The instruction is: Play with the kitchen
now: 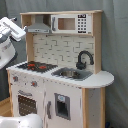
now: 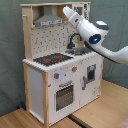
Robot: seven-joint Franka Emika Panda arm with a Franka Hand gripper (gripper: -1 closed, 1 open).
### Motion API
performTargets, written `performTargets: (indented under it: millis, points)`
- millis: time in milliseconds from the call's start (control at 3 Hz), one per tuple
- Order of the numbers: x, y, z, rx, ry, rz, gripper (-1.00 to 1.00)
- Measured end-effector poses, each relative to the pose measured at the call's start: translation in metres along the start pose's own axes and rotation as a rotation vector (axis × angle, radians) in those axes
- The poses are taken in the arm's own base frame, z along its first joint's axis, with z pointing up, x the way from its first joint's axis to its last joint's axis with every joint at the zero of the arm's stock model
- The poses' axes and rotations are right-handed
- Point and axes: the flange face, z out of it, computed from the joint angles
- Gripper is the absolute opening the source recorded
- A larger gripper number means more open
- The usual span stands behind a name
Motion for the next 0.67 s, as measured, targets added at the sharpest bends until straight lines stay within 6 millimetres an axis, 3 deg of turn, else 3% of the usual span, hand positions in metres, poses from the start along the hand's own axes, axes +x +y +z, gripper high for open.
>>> performTargets:
  millis: [667]
  points:
    - [0.0094, -0.0194, -0.0032, 0.016, -0.098, 0.131, 1.0]
